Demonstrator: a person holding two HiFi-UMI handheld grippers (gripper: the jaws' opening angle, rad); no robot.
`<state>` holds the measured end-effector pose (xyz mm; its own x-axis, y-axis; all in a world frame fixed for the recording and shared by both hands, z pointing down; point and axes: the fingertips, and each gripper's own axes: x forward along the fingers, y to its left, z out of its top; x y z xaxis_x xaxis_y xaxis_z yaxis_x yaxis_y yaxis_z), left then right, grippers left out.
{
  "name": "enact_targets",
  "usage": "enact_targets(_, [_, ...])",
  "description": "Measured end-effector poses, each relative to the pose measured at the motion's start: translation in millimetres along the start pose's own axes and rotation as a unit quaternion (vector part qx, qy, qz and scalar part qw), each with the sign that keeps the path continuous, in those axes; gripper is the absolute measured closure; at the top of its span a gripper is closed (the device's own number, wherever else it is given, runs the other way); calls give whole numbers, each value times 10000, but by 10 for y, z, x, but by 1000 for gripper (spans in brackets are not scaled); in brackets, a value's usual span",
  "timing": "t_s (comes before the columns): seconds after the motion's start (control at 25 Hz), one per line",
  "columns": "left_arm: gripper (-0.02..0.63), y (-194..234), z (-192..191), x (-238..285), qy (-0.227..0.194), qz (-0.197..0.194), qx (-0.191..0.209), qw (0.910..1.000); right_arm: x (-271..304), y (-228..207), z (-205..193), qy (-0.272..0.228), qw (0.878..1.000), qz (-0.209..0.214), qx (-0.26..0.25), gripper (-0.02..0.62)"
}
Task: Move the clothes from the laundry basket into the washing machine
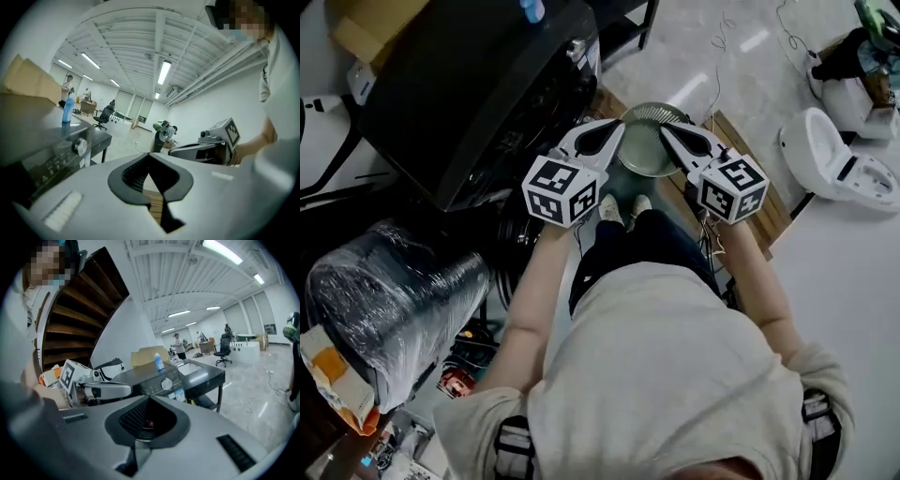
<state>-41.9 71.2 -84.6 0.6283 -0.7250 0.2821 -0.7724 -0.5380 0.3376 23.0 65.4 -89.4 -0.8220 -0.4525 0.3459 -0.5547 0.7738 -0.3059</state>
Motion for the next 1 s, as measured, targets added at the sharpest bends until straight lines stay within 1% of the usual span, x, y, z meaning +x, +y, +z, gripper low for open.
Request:
enact_targets(0.12, [597,-13,183,-75,5,317,524,9981,7,113,203,-51,9991,151,-384,586])
enact_targets(0.2, [597,-14,286,-128,-117,473,680,9965,31,152,350,-116,9978,193,-630,586])
enact_targets(0.36, [597,-67,517,-160,-562,488,609,9954,24,211,630,-328,9944,239,-978,586])
enact_targets(0.44, [597,-90,605,-177,-716,507,635,9941,36,252,716,-445,9928,263,-1085,586])
enact_targets(0.52, [597,-101,616,-178,-705,576,679,9935,31,279,764,-545,9920,240,-1109,586])
enact_targets(0.64, [597,-111,555,-164,-567,686,711,9935,-6,311,774,-590,9913,212,-1158,586])
enact_targets(0.72, [597,-131,479,-172,-479,736,621,9942,-38,351,726,-607,9915,252,-1121,586])
enact_targets(0.84, [597,-202,339,-171,-444,772,448,9950,-88,394,610,-672,9933,313,-884,586])
enact_targets(0.92, [597,-240,264,-156,-430,783,324,9955,-103,400,529,-653,9943,275,-801,586])
enact_targets(1.0, [597,-274,205,-134,-343,756,305,9961,-116,400,463,-620,9949,232,-756,586])
